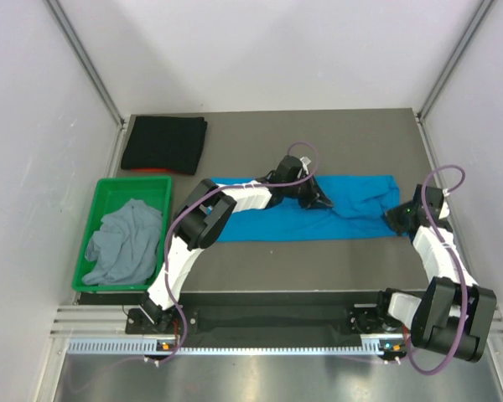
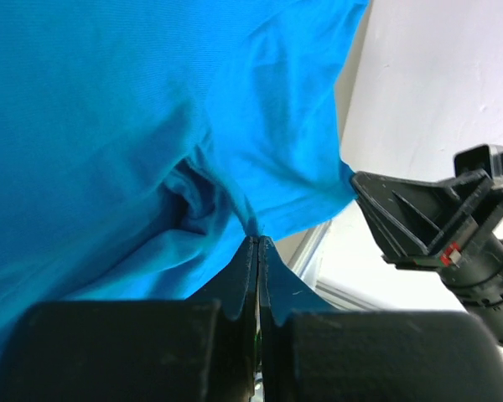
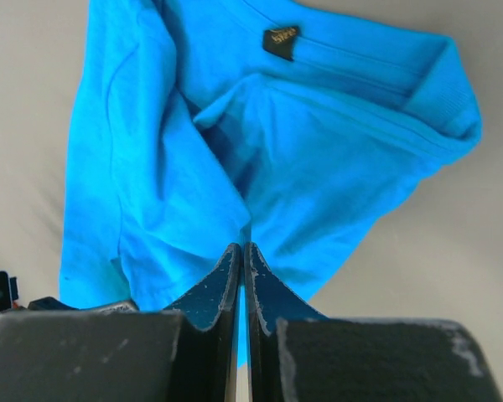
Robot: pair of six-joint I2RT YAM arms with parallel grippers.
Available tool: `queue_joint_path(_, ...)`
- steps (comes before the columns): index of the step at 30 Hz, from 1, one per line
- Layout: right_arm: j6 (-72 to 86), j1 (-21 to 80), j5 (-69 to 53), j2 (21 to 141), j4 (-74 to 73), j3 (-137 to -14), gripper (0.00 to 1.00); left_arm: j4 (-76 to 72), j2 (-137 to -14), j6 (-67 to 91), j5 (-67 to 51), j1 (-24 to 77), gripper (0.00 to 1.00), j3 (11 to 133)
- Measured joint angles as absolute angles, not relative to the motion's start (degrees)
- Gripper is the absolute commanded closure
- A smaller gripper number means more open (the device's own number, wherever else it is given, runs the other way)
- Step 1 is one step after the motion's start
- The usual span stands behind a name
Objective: Fold and stack the t-shirts
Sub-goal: Fold the tshirt
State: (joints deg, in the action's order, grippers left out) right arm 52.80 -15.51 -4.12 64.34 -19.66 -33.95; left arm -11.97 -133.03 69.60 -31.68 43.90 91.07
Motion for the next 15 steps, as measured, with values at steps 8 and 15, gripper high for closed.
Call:
queue_joint_path(8, 53.8, -15.0, -2.4, 61.5, -19.6, -30.4, 1.00, -8.1, -132.7, 66.9, -29.5, 43.9, 1.00, 90.1)
queue_joint_path(15, 53.8, -14.7, -2.2, 61.9, -18.4, -29.6, 1.00, -5.3, -130.7, 65.3, -27.2, 44.1, 1.00, 88.3)
